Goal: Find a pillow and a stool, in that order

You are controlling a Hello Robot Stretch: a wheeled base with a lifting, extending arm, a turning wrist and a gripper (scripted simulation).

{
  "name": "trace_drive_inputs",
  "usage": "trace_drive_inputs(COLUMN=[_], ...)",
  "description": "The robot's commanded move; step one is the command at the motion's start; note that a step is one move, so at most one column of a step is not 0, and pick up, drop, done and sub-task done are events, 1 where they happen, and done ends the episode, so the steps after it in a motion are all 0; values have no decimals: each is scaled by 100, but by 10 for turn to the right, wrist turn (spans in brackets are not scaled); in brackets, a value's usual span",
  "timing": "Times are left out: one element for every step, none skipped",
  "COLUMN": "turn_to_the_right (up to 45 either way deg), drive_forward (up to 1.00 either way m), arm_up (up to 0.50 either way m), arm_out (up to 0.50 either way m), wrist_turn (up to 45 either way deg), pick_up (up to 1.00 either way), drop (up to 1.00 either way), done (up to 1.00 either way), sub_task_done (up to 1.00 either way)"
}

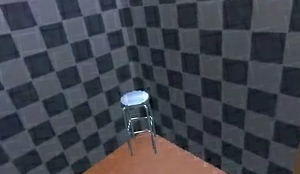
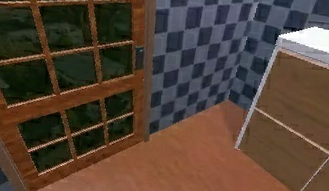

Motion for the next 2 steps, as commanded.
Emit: trace_drive_inputs(turn_to_the_right=[0, 0], drive_forward=[75, 0], arm_up=[0, 0], arm_out=[0, 0], wrist_turn=[0, 0], pick_up=[0, 0], drop=[0, 0], done=[0, 100], sub_task_done=[0, 0])
